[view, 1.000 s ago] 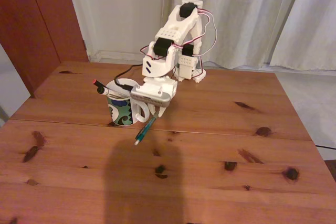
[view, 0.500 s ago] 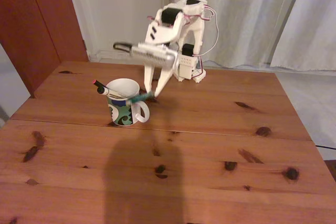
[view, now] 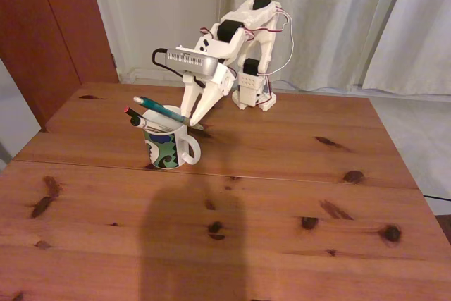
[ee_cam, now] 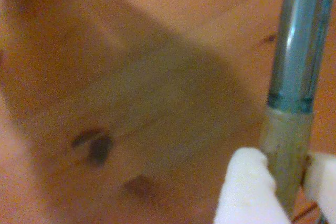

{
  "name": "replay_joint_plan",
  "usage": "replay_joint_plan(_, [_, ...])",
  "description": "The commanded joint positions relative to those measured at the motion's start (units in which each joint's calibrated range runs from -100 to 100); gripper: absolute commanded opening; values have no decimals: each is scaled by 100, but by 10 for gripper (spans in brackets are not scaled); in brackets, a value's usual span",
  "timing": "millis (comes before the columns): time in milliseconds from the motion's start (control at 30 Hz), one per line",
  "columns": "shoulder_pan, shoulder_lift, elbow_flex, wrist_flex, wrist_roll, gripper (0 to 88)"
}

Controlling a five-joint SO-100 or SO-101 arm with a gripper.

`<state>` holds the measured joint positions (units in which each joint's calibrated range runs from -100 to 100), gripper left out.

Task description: Clean up the desk and place the pens and markers into the cup

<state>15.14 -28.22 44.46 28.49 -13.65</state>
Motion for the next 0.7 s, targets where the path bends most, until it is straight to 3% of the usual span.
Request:
replay_joint_plan(0, [138,-310,108,-497,-128,7])
replay_joint_plan(667, [572,-2097,1424,-557,-322,7])
